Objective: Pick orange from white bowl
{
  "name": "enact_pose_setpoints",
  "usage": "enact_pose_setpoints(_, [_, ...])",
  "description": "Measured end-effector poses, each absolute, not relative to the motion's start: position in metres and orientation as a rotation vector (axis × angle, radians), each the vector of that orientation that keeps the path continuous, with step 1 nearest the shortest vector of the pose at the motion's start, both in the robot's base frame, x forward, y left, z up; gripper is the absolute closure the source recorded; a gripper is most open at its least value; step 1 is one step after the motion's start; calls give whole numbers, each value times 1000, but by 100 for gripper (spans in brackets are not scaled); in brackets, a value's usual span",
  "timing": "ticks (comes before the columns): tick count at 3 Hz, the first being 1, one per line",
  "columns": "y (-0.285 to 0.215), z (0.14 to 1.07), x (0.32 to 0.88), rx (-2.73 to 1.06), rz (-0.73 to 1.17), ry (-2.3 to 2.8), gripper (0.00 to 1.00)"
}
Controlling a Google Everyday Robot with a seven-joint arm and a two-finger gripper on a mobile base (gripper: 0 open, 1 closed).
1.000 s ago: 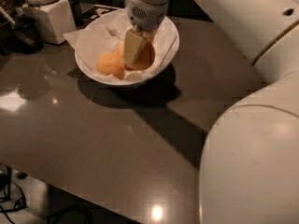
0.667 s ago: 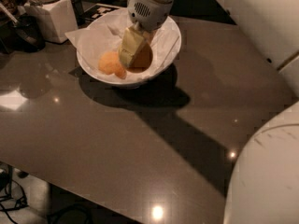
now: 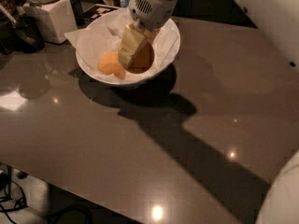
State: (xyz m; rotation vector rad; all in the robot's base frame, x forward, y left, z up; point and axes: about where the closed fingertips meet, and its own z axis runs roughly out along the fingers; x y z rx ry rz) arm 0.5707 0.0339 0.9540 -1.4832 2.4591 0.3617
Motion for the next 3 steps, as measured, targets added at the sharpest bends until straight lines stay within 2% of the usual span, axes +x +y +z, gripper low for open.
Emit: enact_pose_setpoints(3, [19,980,477,-1224,428,2594,100])
